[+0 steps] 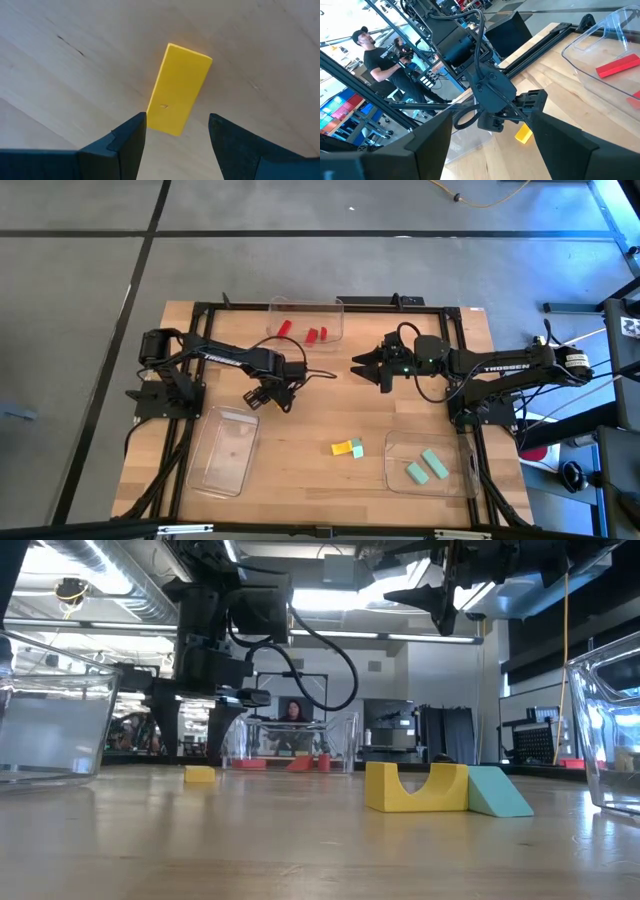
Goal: Sort & place blocks by color
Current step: Put the top left yellow block in the left transparent bin
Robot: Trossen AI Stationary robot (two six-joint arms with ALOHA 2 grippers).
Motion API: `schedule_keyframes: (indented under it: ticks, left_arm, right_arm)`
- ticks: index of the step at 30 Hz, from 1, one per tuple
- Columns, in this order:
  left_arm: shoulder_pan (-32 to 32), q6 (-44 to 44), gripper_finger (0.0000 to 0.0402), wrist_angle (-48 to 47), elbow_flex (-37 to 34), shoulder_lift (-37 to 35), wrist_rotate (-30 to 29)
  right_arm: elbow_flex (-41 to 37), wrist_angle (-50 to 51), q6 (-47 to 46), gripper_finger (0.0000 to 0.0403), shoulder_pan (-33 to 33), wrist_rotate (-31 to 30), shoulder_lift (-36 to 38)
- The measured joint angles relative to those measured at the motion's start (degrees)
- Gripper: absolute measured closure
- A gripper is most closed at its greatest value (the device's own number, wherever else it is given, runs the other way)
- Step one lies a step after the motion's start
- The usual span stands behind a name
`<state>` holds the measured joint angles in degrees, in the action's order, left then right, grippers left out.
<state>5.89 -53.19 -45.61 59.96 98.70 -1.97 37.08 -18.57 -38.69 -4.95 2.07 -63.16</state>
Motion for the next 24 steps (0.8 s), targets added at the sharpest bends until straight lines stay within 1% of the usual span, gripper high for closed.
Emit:
schedule_keyframes:
  ticks: [5,9,17,24]
  left_arm:
    - [0.13,0.00,0.0195,0.00,0.00,0.00,0.29]
    - [1.10,0.04,0.0195,0.00,0.00,0.00,2.86]
    - [2.26,-0.18,0.0195,0.46,0.00,0.11,3.16]
    - [2.78,-0.09,0.0195,-0.56,-0.02,3.77,3.15]
  right_arm:
    - [0.00,-0.02,0.02,0.0131,0.00,0.00,0.00]
    - [0.00,-0.02,0.02,0.0131,-0.02,0.00,0.00]
    - [0.00,-0.02,0.04,0.0131,0.00,0.00,0.00]
    - [0.00,-0.02,-0.13,0.0131,0.00,0.00,0.00]
